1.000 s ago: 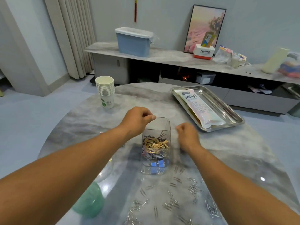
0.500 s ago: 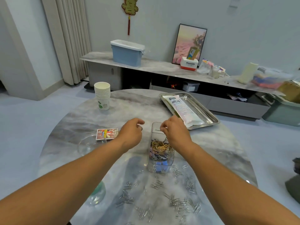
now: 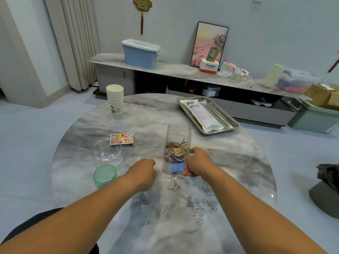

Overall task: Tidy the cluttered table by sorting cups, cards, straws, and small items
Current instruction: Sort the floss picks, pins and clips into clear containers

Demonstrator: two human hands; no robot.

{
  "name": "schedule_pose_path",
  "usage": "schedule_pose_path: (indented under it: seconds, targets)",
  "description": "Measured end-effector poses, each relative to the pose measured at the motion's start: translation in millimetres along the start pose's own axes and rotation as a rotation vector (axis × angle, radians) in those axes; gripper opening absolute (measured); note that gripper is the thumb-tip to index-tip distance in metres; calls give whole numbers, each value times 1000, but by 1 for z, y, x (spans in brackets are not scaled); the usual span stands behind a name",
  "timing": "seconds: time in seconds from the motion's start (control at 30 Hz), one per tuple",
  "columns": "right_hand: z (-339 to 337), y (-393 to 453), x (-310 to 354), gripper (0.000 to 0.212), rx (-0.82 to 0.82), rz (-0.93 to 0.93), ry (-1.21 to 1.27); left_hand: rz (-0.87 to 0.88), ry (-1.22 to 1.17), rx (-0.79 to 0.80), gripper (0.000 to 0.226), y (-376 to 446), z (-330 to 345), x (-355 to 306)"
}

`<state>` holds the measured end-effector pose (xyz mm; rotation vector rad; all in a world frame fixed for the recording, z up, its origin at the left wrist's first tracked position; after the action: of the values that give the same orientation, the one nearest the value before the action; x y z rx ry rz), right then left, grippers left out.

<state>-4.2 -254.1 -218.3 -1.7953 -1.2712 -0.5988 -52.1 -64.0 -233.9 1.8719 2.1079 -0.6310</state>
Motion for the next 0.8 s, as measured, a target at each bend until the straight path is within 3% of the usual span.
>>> schedule_pose_path:
  seconds: [0.1,0.17,0.23,0.33,0.53,0.67,0.8]
  targets:
    - [15,17,6,34,-42,-44,168,51,-93,-102,50,-20,16,-2]
    - [6,20,12,21,-187,-209,78,76,-82,-198,57,-36,29,1]
    - [-8,5,5,27,-360,-355,-13,59,-33,-246,74,-47,44,10]
    - [-19,-20,-38,29,-463,-392,7,94,54,-303,100,-53,59,8]
    - [-37,-31,-84,43,-495,-467,-97,196,5,-243,71,-29,79,-47]
    - [-45,-19,-97,54,-464,-494,-358,309,-14,-151,65,-16,89,-77]
    - [-48,1,-100,73,-380,-465,-461,277,-157,-147,63,1,78,-72]
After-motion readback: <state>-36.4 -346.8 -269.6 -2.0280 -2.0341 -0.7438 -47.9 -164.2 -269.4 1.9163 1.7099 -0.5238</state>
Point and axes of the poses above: each hand's wrist, its own y-axis towards the middle knuckle, its own z-axis out of the palm, x = y × z, the point moved 10 cm from there along y, towards the middle knuckle, and after that the axes turned 9 degrees about -x, right-handed, at the moved point
